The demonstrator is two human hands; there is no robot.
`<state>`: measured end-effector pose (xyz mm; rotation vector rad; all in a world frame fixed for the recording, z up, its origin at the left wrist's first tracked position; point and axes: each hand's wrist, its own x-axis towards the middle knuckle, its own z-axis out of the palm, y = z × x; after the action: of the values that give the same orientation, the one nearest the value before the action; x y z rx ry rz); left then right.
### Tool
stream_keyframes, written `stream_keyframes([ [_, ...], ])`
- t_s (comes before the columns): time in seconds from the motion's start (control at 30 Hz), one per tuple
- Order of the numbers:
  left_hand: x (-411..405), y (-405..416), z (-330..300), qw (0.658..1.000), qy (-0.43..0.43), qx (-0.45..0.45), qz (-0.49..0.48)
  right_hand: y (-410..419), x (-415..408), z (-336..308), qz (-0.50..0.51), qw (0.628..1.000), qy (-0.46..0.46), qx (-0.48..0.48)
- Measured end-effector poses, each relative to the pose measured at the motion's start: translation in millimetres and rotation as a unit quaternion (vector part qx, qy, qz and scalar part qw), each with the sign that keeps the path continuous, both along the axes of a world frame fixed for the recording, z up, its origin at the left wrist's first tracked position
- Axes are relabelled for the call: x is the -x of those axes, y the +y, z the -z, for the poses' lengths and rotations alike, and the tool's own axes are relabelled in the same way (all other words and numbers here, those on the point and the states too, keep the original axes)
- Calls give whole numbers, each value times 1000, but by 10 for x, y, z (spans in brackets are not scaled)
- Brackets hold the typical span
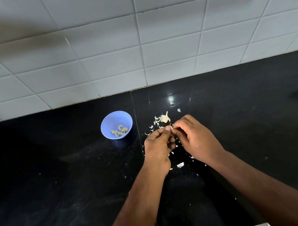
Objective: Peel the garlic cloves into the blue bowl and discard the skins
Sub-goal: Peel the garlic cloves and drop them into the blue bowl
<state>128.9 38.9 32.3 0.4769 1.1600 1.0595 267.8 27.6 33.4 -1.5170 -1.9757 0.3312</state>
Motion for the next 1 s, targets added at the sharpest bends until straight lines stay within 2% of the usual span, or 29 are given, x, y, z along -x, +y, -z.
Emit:
stream_keyframes([
  [0.13,-46,-21,19,1000,6,1,-24,37,51,-7,49,992,99,69],
  [0.27,-73,-36,30,999,22,-8,-26,36,92,-49,79,968,172,164],
  [0.43,-6,-34,2,999,27,-38,2,7,3,-102,45,975,152,155],
  [0.5,13,-30,-3,999,19,-46,8,2,-16,-120,50,960,214,175],
  [0.6,6,-30,-25,999,0,-53,4,-20,14,-155,61,911,344,219],
  [0.77,-38,-43,-35,997,-22,-70,-13,-19,38,-124,69,931,307,182],
  [1.0,-103,-57,-81,993,-56,-92,-53,-5,107,-213,73,850,469,229],
])
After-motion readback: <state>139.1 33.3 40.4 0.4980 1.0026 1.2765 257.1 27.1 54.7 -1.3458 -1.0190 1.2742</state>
